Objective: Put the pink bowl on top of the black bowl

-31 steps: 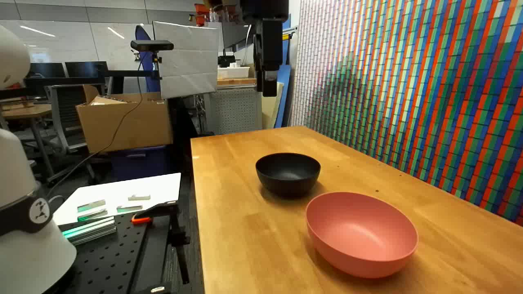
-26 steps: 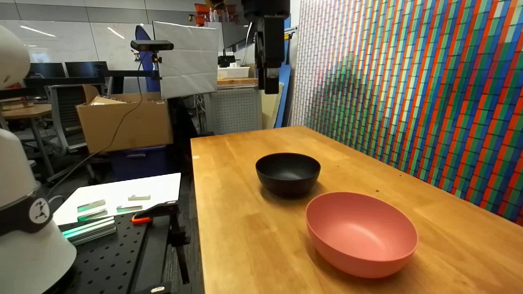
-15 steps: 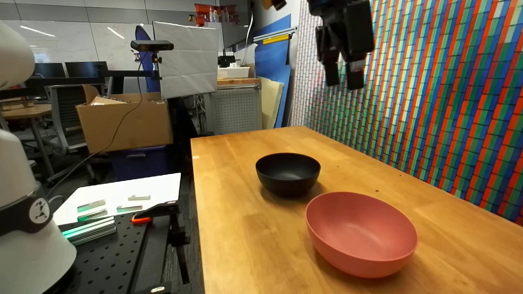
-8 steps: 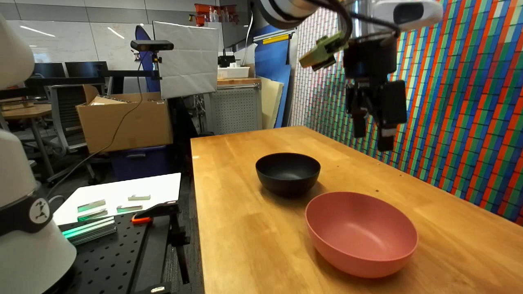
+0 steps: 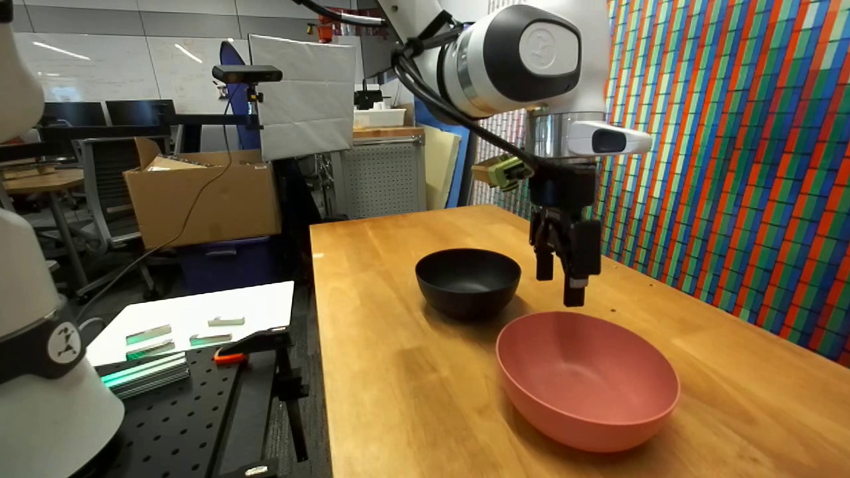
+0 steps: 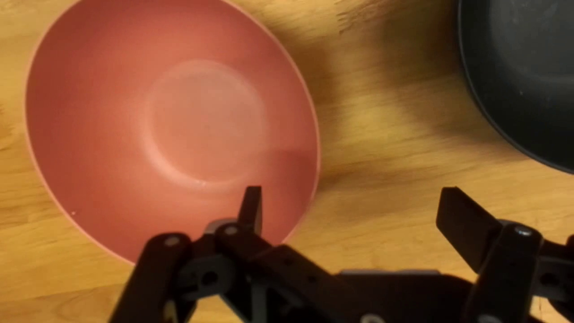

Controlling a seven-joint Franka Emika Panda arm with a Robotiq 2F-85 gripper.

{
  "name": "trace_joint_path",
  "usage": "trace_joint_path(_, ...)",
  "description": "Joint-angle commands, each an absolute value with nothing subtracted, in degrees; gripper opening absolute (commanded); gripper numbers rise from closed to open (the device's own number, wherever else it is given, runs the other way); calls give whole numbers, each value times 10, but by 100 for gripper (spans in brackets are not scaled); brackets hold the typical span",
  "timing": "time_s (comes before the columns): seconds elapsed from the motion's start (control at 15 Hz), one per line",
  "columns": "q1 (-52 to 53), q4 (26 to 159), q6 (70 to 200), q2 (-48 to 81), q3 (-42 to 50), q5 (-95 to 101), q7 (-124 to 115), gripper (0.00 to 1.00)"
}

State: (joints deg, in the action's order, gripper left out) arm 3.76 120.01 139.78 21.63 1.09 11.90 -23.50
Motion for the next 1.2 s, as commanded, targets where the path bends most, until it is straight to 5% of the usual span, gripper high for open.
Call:
trace_joint_path(0.0,64,1187,1399,238,37,133,-255,100)
trace_joint_path(0.27,74,1189,1397,247,56,143,-264,100)
trace_joint_path(0.33,76,1188,1398,250,60,146,-266,75)
trace_joint_path(0.4,77,1188,1401,254,64,150,-268,74)
trace_joint_path(1.0,82,1184,1395,275,66,143,-272,5)
trace_joint_path(1.13,78,1184,1383,270,64,135,-265,0)
